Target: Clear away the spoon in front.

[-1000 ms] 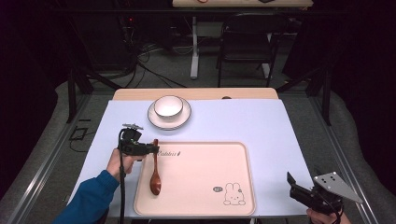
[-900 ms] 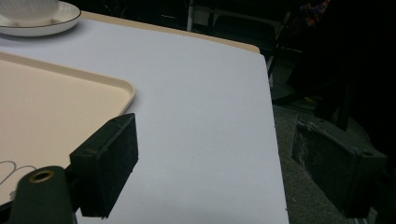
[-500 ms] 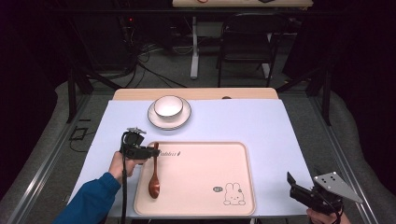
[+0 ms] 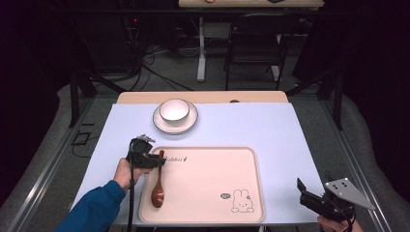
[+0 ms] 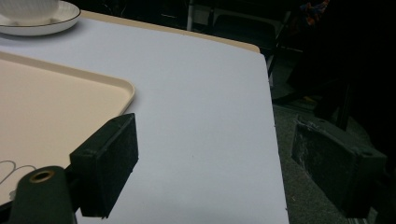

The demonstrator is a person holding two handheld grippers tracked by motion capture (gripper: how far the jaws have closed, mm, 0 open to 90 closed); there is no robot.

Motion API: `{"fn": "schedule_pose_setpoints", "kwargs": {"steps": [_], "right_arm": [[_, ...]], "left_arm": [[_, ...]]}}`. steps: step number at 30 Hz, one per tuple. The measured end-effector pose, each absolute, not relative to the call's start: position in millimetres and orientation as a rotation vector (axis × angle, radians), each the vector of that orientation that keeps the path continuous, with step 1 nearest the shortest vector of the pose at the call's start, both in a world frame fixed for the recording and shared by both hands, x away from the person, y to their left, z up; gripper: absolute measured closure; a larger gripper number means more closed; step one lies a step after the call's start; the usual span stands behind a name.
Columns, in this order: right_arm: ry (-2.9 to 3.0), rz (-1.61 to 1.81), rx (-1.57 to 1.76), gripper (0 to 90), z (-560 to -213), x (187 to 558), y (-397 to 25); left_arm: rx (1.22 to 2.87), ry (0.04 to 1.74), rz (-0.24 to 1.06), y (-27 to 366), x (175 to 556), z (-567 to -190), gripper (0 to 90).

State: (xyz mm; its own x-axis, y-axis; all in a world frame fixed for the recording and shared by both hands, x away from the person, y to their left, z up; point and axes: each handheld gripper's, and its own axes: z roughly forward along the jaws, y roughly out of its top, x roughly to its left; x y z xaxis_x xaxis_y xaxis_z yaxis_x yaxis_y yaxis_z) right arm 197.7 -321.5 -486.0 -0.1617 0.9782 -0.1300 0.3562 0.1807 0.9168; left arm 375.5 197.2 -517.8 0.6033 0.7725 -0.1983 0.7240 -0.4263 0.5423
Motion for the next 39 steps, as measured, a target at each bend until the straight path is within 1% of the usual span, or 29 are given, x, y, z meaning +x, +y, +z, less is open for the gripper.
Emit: {"fn": "schedule_pose_setpoints", "kwargs": {"steps": [3, 4, 5, 8, 9, 11, 14, 15, 16, 24, 26, 27, 39], "right_arm": [[1.658, 0.982, 1.290, 14.2, -486.0, 197.8, -321.4], [1.658, 0.982, 1.290, 14.2, -486.0, 197.8, -321.4], [1.658, 0.981, 1.289, 14.2, -486.0, 197.8, -321.3], [1.658, 0.981, 1.291, 14.2, -486.0, 197.9, -321.4], [1.658, 0.981, 1.292, 14.2, -486.0, 198.0, -321.4], [1.660, 0.980, 1.290, 14.2, -486.0, 198.1, -321.3], [1.659, 0.981, 1.292, 14.2, -486.0, 198.0, -321.4], [1.659, 0.981, 1.291, 14.2, -486.0, 198.0, -321.4], [1.659, 0.981, 1.291, 14.2, -486.0, 198.0, -321.4], [1.660, 0.985, 1.287, 14.2, -486.0, 197.9, -322.0], [1.660, 0.989, 1.288, 14.2, -486.0, 197.9, -322.3], [1.660, 0.990, 1.287, 14.2, -486.0, 197.9, -322.2], [1.656, 0.995, 1.287, 14.2, -485.8, 197.3, -322.3]], "left_arm": [[2.248, 1.178, 0.122, 196.4, 374.8, -518.4, 62.4], [2.249, 1.179, 0.123, 196.2, 374.8, -518.6, 62.4], [2.253, 1.184, 0.127, 196.0, 374.8, -518.6, 58.1], [2.257, 1.186, 0.128, 195.5, 374.9, -519.3, 55.8], [2.258, 1.188, 0.130, 195.4, 374.9, -519.2, 51.0], [2.261, 1.182, 0.135, 195.4, 374.4, -518.5, 49.6], [2.260, 1.176, 0.155, 194.9, 373.0, -516.5, 42.9], [2.256, 1.174, 0.158, 194.9, 372.2, -515.7, 37.7], [2.253, 1.176, 0.164, 194.6, 371.3, -515.0, 37.7], [2.209, 1.127, 0.303, 195.9, 359.7, -499.6, 22.2], [2.180, 1.128, 0.328, 197.8, 356.9, -495.1, 19.5], [2.160, 1.132, 0.332, 199.0, 355.3, -493.1, 16.6], [2.020, 1.093, 0.481, 208.8, 337.8, -466.6, 12.2]]}}
